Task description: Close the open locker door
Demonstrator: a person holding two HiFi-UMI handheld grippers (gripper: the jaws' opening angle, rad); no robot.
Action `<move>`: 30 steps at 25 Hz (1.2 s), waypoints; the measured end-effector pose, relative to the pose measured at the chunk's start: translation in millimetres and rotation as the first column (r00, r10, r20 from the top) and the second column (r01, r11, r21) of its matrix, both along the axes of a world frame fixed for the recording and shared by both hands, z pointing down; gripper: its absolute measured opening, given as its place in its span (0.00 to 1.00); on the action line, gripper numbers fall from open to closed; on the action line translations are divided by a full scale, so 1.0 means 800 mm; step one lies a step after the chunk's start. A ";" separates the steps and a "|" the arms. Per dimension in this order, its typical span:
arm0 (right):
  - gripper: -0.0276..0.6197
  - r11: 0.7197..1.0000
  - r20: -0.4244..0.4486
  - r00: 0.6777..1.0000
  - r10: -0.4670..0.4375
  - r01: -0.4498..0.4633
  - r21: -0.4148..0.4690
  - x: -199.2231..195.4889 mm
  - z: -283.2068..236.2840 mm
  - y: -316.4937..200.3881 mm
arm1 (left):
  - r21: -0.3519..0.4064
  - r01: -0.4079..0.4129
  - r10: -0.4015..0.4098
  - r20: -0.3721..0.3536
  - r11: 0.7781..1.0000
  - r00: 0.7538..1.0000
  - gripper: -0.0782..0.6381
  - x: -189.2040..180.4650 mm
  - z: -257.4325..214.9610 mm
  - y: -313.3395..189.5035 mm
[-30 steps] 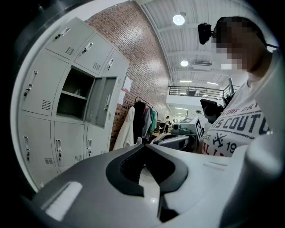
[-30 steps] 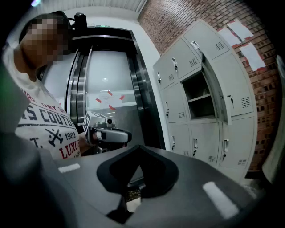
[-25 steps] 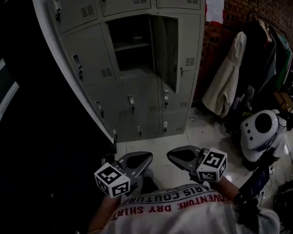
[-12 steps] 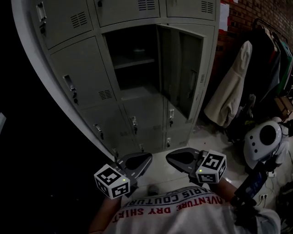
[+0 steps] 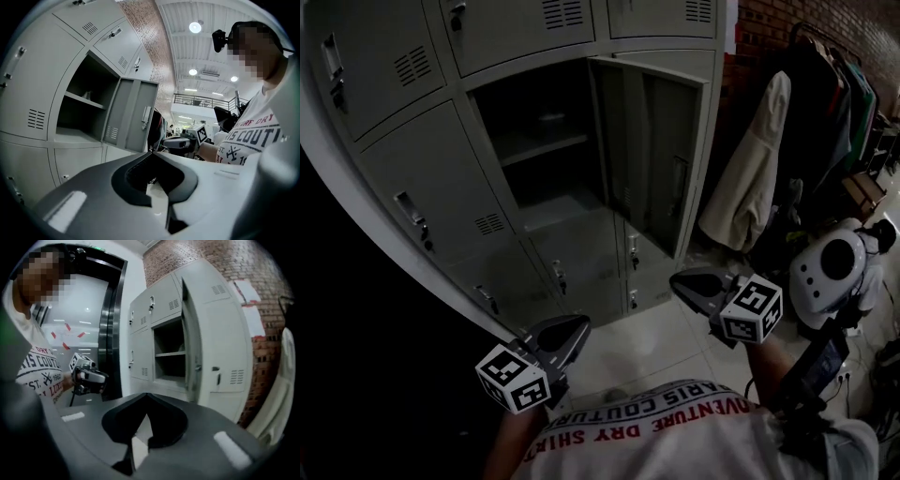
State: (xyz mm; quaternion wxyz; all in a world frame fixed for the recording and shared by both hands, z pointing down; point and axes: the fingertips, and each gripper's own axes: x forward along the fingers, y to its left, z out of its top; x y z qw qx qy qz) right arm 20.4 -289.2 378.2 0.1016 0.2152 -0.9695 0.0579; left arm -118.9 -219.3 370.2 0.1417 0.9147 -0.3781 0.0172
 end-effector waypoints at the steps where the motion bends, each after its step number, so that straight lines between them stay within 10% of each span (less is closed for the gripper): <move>1: 0.04 0.998 -0.003 0.999 0.048 -0.048 0.032 0.014 -0.010 -0.021 | 0.001 0.001 -0.001 0.001 1.000 1.000 0.12 -0.003 0.000 -0.003; 10: 0.04 0.930 0.139 0.937 0.322 -0.340 0.142 0.090 -0.102 -0.167 | 0.006 -0.016 0.016 0.006 1.000 1.000 0.12 -0.018 -0.001 -0.025; 30: 0.04 0.978 0.175 0.983 0.062 -0.095 0.188 -0.068 -0.129 -0.120 | -0.011 -0.073 0.073 -0.010 0.997 0.997 0.12 -0.046 0.011 -0.069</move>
